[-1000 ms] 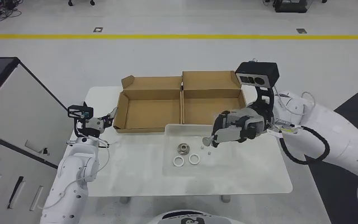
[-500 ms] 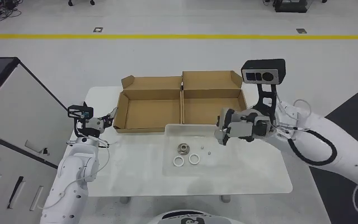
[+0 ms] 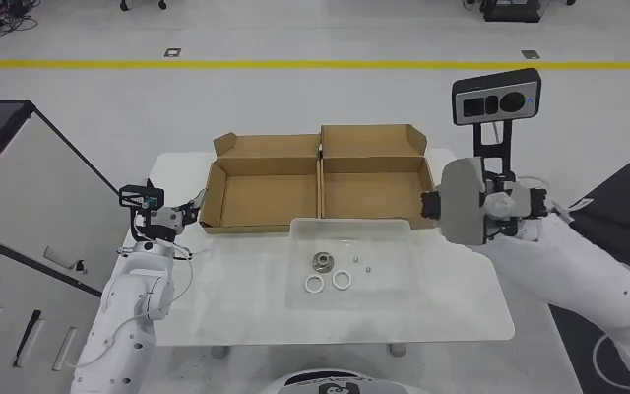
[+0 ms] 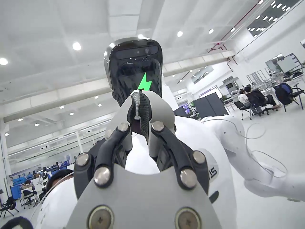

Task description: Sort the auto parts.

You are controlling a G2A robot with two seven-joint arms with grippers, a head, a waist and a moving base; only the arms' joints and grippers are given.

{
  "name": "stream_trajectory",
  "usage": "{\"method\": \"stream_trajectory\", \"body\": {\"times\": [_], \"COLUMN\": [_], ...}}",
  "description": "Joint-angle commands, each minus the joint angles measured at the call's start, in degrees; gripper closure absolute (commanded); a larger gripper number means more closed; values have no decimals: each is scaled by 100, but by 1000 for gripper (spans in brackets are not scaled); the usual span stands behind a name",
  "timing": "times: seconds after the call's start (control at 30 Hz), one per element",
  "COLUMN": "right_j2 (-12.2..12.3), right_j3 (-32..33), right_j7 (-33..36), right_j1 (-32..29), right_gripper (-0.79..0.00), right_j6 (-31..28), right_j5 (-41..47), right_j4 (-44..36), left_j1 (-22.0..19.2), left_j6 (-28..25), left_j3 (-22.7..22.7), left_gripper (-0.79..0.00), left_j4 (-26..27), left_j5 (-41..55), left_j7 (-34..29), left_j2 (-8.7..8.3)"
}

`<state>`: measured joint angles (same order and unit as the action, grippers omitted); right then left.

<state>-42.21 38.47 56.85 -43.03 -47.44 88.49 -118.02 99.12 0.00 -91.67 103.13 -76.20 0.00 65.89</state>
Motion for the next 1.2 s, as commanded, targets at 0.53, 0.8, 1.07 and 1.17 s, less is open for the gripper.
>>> {"method": "stream_trajectory", "body": {"times": [0.53, 0.8, 1.07, 1.17], "right_j2": [130, 142, -25, -102], "right_j3": [859, 1273, 1327, 1334], "right_j7": [-1132, -1388, -1012, -813], "right_j1": [-368, -834, -1179, -1274], "right_gripper": [0, 0, 0, 0], "right_j6": [1257, 1560, 1101, 985], "right_j5": [-2716, -3158, -1989, -1511], "right_j4": [-57, -407, -469, -469], "left_j1": [0, 0, 0, 0], "left_j6": [0, 0, 0, 0], "left_j3": [0, 0, 0, 0], "left_gripper": [-785, -785, -785, -785], "left_j4": [0, 0, 0, 0], "left_j5": [0, 0, 0, 0], "left_j7": [0, 0, 0, 0], "left_j2": [0, 0, 0, 0]}}
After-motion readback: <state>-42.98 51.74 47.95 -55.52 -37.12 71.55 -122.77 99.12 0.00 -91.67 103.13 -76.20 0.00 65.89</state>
